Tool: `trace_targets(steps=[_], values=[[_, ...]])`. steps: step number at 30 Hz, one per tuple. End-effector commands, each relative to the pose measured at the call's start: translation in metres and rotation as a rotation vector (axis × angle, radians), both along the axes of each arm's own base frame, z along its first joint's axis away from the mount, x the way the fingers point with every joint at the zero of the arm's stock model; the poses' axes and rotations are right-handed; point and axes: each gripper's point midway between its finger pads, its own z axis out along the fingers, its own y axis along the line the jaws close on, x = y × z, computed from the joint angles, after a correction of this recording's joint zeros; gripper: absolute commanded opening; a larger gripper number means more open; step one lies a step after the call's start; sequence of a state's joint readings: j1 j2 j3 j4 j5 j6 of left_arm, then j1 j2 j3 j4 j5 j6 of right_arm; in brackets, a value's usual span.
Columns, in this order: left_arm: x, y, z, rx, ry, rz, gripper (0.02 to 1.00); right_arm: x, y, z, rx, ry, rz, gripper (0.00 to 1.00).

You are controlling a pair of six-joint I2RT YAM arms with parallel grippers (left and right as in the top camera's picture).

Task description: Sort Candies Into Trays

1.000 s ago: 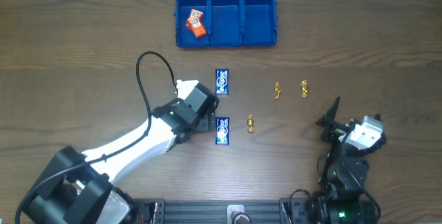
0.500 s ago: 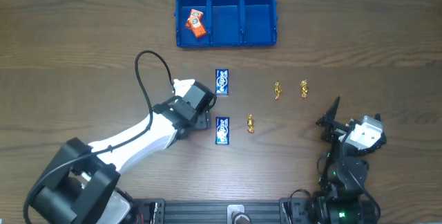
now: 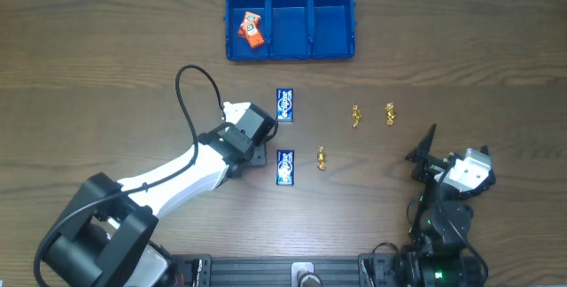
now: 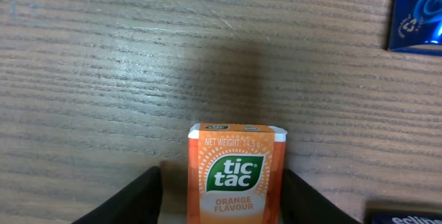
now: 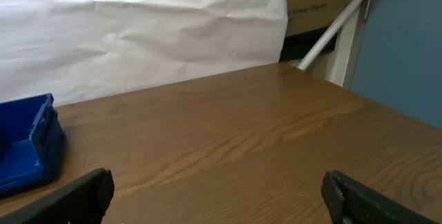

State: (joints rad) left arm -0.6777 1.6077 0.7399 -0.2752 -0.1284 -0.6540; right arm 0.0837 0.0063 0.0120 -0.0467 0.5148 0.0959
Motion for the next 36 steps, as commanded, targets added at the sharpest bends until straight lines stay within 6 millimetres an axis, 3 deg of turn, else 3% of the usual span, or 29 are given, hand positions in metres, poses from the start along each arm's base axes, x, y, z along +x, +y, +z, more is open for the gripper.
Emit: trace_targets(steps=[1, 5, 12, 16, 18, 21, 24, 26, 29, 31, 33, 36], values=[[0.001, -0.003, -0.005, -0.013, 0.010, -0.004, 0.470, -0.001, -0.002, -0.002, 0.006, 0.003, -0.012, 0.998], [0.002, -0.004, -0.005, -0.020, 0.008, -0.003, 0.334, -0.001, -0.002, -0.002, 0.006, 0.003, -0.012, 0.998], [0.008, -0.006, 0.007, -0.033, -0.031, 0.008, 0.292, -0.001, -0.002, -0.002, 0.006, 0.003, -0.012, 0.998], [0.029, -0.007, 0.054, -0.037, -0.150, 0.020, 0.290, -0.001, -0.002, -0.002, 0.006, 0.003, -0.012, 0.998], [0.043, -0.002, 0.093, -0.006, -0.241, 0.032, 0.292, -0.001, -0.002, -0.002, 0.006, 0.003, -0.012, 0.998], [0.069, 0.005, 0.156, 0.059, -0.382, 0.043, 0.301, -0.001, -0.002, -0.002, 0.006, 0.003, -0.012, 0.998], [0.113, 0.009, 0.229, 0.099, -0.533, 0.016, 0.292, -0.001, -0.002, -0.002, 0.006, 0.003, -0.012, 0.998], [0.138, 0.017, 0.254, 0.118, -0.579, 0.027, 0.288, -0.001, -0.002, -0.002, 0.006, 0.003, -0.012, 0.998], [0.175, 0.024, 0.275, 0.133, -0.611, 0.035, 0.281, -0.001, -0.002, -0.002, 0.006, 0.003, -0.012, 0.998], [0.198, 0.024, 0.278, 0.141, -0.615, 0.025, 0.286, -0.001, -0.002, -0.002, 0.006, 0.003, -0.012, 0.998], [0.219, 0.022, 0.274, 0.148, -0.609, 0.020, 0.292, -0.001, -0.002, -0.002, 0.006, 0.003, -0.012, 0.998], [0.253, 0.015, 0.249, 0.141, -0.571, 0.017, 0.301, -0.001, -0.002, -0.002, 0.006, 0.003, -0.012, 0.998]])
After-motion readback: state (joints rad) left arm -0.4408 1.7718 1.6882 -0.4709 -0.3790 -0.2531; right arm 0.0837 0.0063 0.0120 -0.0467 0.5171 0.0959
